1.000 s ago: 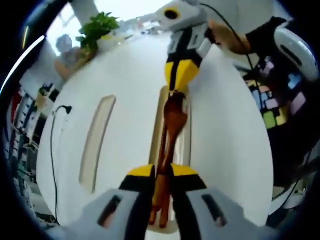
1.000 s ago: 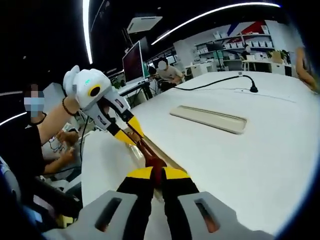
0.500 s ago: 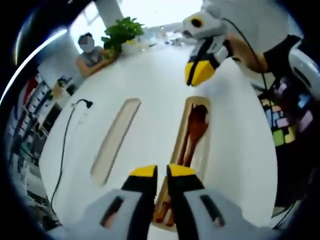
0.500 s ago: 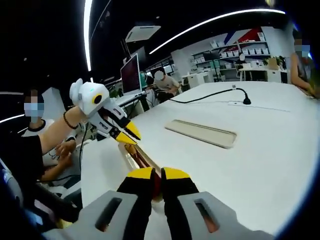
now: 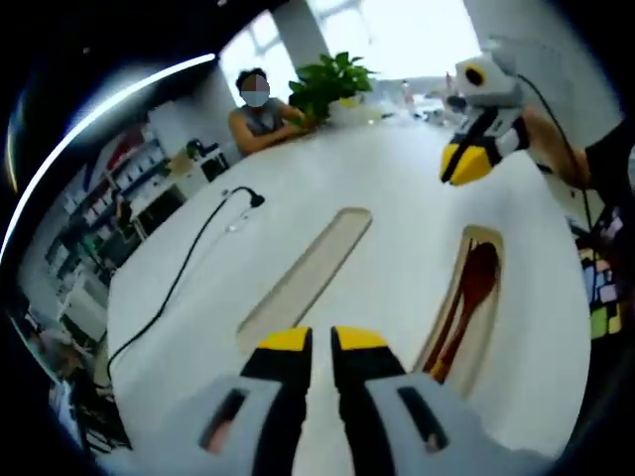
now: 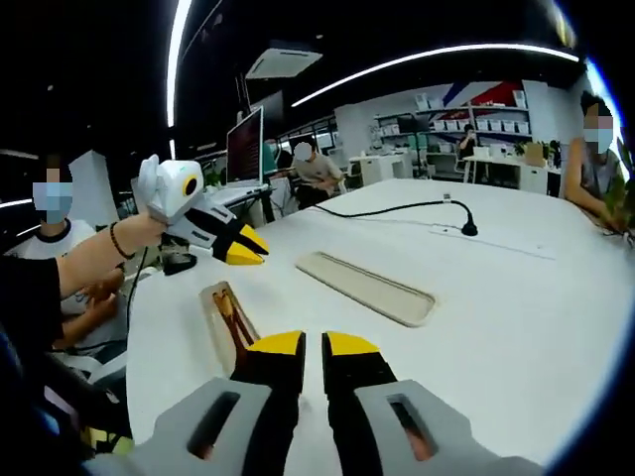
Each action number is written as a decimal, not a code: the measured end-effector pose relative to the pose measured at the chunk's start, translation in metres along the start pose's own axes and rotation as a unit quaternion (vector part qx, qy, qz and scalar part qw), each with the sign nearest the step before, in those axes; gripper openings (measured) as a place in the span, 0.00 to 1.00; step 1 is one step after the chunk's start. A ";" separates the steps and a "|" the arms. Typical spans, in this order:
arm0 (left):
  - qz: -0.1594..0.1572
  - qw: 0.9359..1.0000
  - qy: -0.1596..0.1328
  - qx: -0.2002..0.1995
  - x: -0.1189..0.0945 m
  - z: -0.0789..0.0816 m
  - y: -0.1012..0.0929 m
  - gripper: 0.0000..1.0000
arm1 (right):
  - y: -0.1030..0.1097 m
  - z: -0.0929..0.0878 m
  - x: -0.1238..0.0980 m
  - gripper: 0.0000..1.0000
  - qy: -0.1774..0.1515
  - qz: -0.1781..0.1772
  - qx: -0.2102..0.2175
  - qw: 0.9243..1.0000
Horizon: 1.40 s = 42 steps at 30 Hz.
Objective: Arrange the utensils inside the cutlery case until each visible utensil rests in its matching compartment.
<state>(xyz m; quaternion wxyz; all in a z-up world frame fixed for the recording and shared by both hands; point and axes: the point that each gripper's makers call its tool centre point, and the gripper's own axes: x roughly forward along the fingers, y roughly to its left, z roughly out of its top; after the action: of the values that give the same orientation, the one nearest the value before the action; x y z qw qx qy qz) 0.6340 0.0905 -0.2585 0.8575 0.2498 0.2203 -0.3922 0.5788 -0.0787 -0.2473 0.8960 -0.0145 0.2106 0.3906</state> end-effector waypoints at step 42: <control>0.011 0.936 0.084 -0.342 0.066 -0.047 0.057 0.23 | -0.099 -0.036 0.076 0.11 0.107 -0.129 0.045 0.985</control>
<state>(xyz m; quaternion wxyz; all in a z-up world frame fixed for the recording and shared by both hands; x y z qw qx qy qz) 0.7096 0.1137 -0.3185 0.8738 -0.0242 0.4094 -0.2613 0.6812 -0.1011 -0.3238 0.9107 -0.0434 0.3193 0.2585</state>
